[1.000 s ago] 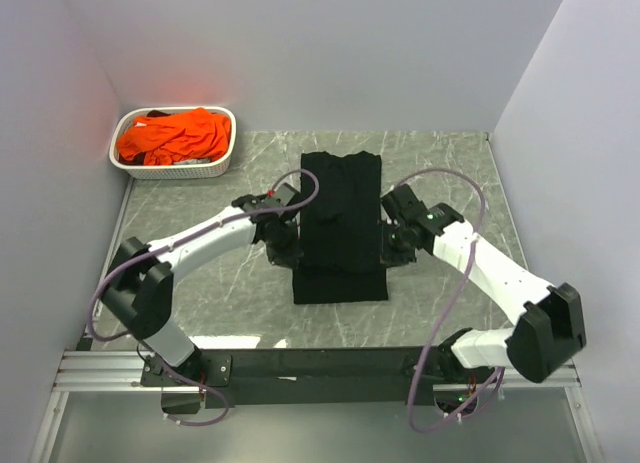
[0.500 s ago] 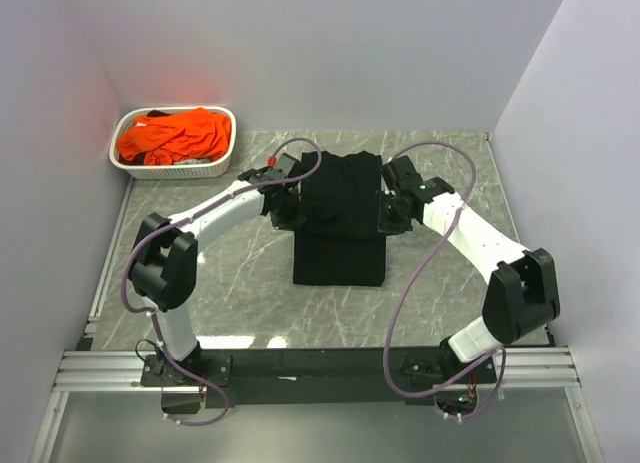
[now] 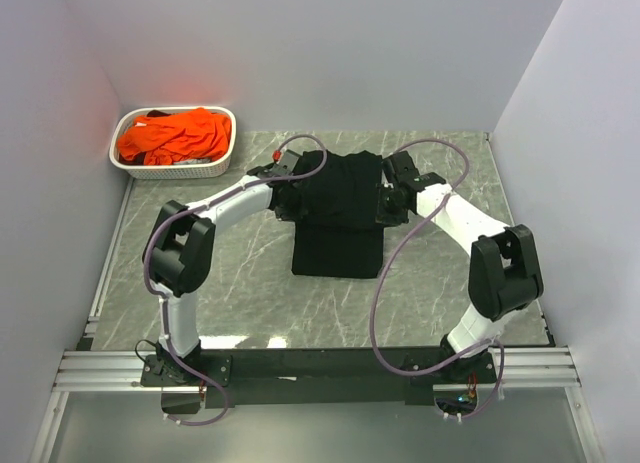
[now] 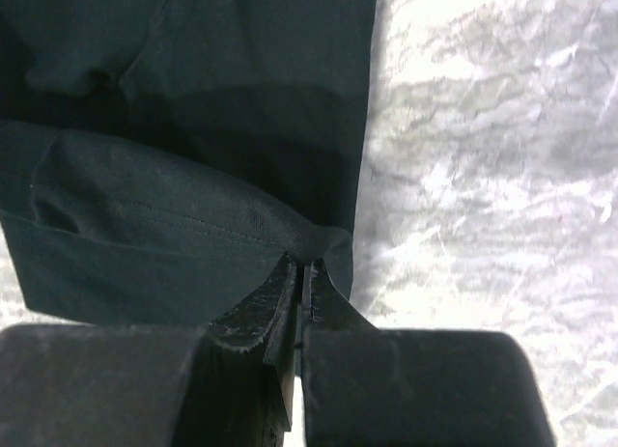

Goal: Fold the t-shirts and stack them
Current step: Fold the tshirt

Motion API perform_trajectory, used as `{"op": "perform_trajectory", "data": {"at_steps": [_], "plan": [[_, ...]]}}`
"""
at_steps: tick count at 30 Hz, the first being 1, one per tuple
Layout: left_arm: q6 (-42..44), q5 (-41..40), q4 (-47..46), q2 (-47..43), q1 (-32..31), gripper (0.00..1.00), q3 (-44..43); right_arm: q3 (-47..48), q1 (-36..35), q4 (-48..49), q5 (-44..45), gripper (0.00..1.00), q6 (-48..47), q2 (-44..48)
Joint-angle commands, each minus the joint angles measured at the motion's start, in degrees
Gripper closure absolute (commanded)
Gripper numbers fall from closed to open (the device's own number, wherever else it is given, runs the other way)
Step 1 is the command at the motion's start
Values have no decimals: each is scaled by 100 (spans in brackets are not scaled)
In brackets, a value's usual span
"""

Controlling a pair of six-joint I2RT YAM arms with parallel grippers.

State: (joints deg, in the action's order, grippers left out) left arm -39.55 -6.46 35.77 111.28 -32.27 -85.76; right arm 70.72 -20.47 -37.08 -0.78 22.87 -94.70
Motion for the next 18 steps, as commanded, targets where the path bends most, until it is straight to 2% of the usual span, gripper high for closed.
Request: {"op": "perform_trajectory", "data": {"at_steps": [1, 10, 14, 17, 18], "plan": [[246, -391, -404, 7, 63, 99, -266, 162, 131, 368, 95, 100, -38, -101], [360, -637, -738, 385, 89, 99, -337, 65, 236, 869, 95, 100, 7, -506], [308, -690, -931, 499, 107, 99, -249, 91, 254, 1045, 95, 97, -20, -699], [246, -646, -966, 596, 116, 88, -266, 91, 254, 1124, 95, 90, -11, -805], [203, -698, -958, 596, 116, 79, -275, 100, 254, 1133, 86, 90, -46, -822]]}}
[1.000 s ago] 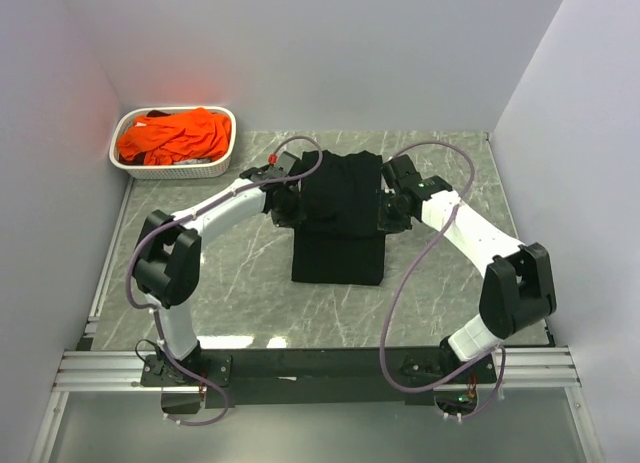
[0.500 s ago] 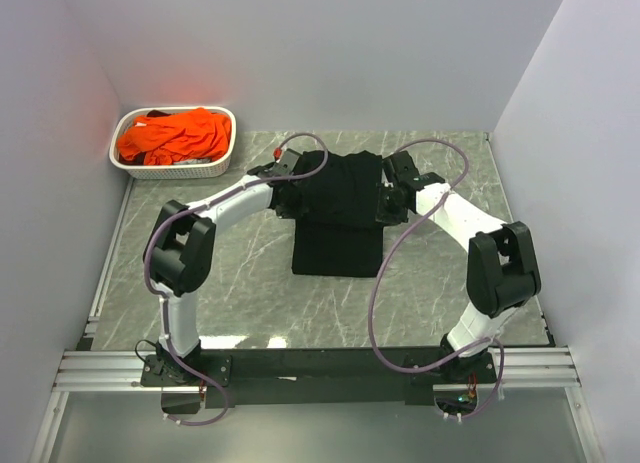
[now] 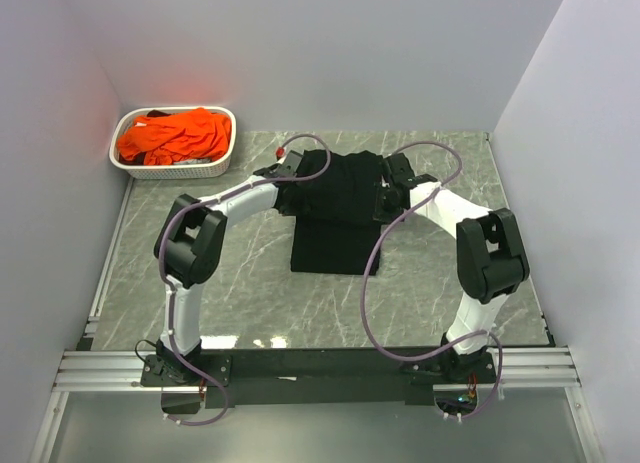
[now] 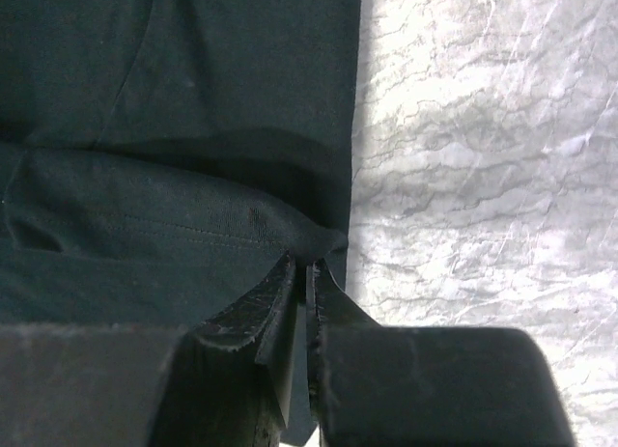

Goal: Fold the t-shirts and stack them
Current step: Fold the tshirt

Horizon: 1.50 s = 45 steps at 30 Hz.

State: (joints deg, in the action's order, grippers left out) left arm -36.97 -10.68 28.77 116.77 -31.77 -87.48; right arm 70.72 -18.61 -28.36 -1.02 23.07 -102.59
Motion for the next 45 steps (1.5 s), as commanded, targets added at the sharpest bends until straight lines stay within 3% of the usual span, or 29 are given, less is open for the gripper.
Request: {"op": "perform_trajectory", "data": {"at_steps": [1, 2, 7, 13, 17, 22, 25, 34, 38, 41, 45], "plan": [[-91, -312, -241, 30, 66, 74, -76, 117, 68, 235, 119, 89, -83, -16], [-152, -321, -258, -74, 57, 65, -41, 109, 68, 208, 119, 83, -127, 115], [-310, -478, -311, -873, 57, 44, 292, -84, 42, 287, -21, 65, -127, 853], [-776, -304, -241, -1954, -30, 37, 1029, -505, -107, 708, -889, 62, -364, 1653], [-1083, -119, -398, -2448, -399, 43, 1786, -936, -327, 1182, -1506, 70, -523, 1786], [-1207, 153, -698, -2257, -979, 66, 2480, -1025, -599, 1464, -1893, 82, -584, 1260], [-1312, 338, -882, -2019, -1147, 79, 2718, -929, -626, 1658, -2042, 83, -619, 847], [-1436, 549, -1040, -1816, -1182, 84, 3334, 144, -469, 1553, -1445, 84, -980, -526], [-1497, 751, -1128, -1851, -1174, 89, 3589, 1177, -214, 1351, -1016, 83, -1015, -1113], [-1567, 821, -1207, -1947, -1209, 90, 3791, 1925, 41, 1271, -655, 82, -831, -1342], [-1664, 857, -1243, -2123, -1253, 90, 4063, 2192, 209, 1350, -1119, 78, -523, -1080]]}}
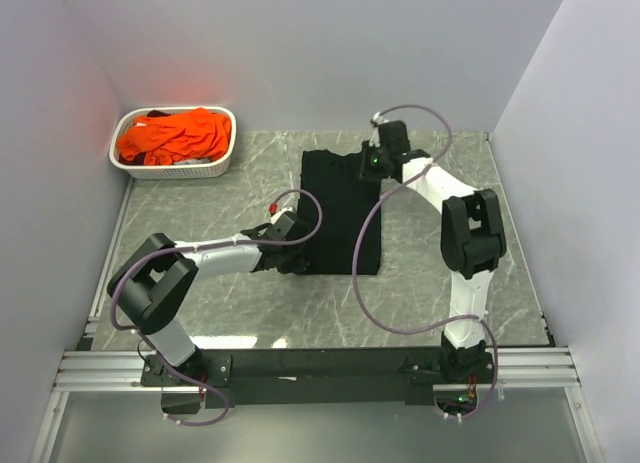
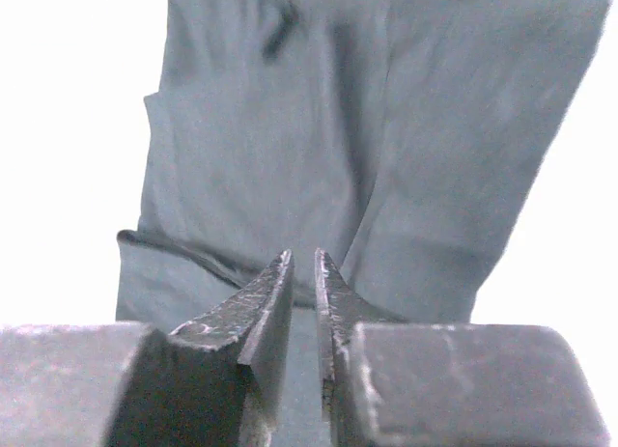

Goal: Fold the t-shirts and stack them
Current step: Fold the tshirt

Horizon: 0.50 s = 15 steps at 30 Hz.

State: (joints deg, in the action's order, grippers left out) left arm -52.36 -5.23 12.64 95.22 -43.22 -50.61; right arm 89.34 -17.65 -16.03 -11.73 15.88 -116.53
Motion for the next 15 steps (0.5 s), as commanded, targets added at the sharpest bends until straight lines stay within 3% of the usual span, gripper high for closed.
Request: {"op": "perform_trajectory", "data": {"at_steps": [1, 4, 11, 15], "plan": [[-160, 321, 370, -47, -125, 90, 403, 251, 104, 179, -301, 77, 248, 437], [-248, 330, 370, -266, -151, 90, 473, -555, 95, 609, -978, 75, 582, 1034], [-336, -12, 617, -1154, -152, 83, 262, -3874, 104, 2250, -2296, 70, 1652, 2904], [-249, -109, 608, -1541, -151, 83, 69, -5118, 95, 3044, -2729, 70, 2138, 3601]]}}
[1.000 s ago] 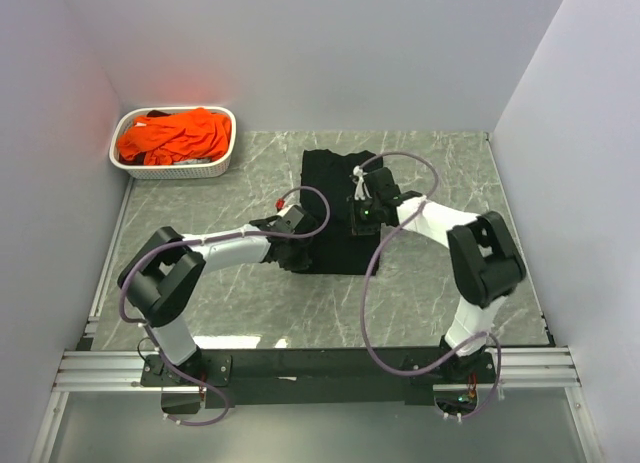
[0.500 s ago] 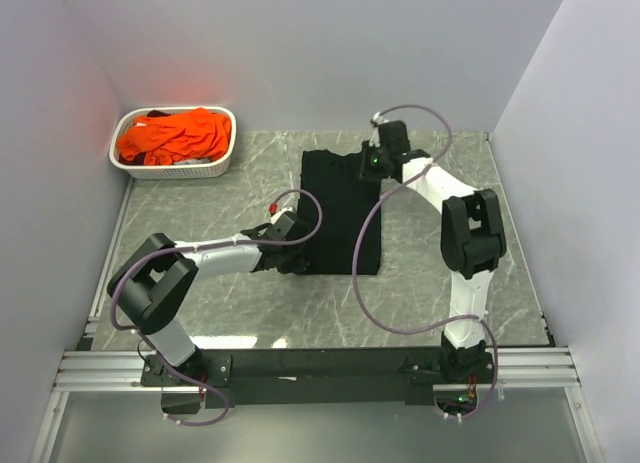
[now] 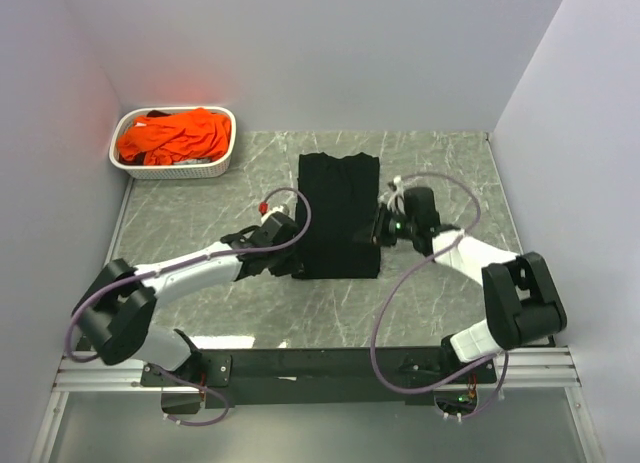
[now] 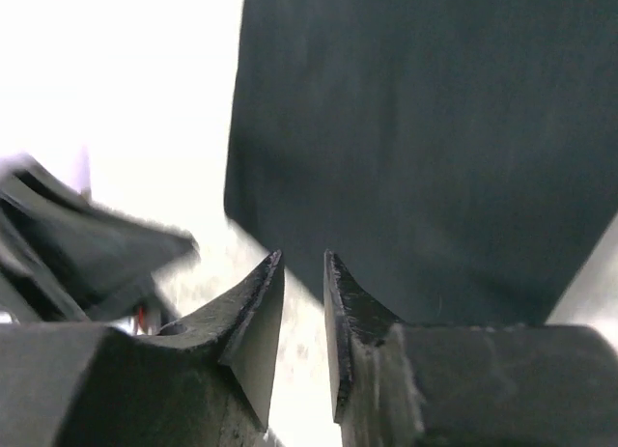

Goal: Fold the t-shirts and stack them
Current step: Fold the tshirt

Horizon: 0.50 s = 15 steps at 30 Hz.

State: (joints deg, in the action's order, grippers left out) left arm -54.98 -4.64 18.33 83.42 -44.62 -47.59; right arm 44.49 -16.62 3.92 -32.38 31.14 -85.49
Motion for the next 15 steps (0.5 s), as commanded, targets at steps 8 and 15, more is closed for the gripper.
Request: {"op": "perform_trajectory", "data": {"at_steps": [8, 15], "plan": [[330, -54, -620, 446, 85, 86, -470, -1548, 229, 1802, -954, 68, 875, 175], [-3, 130, -743, 1168, 129, 95, 136, -2488, 941, 3525, -1411, 72, 1649, -1223]]}}
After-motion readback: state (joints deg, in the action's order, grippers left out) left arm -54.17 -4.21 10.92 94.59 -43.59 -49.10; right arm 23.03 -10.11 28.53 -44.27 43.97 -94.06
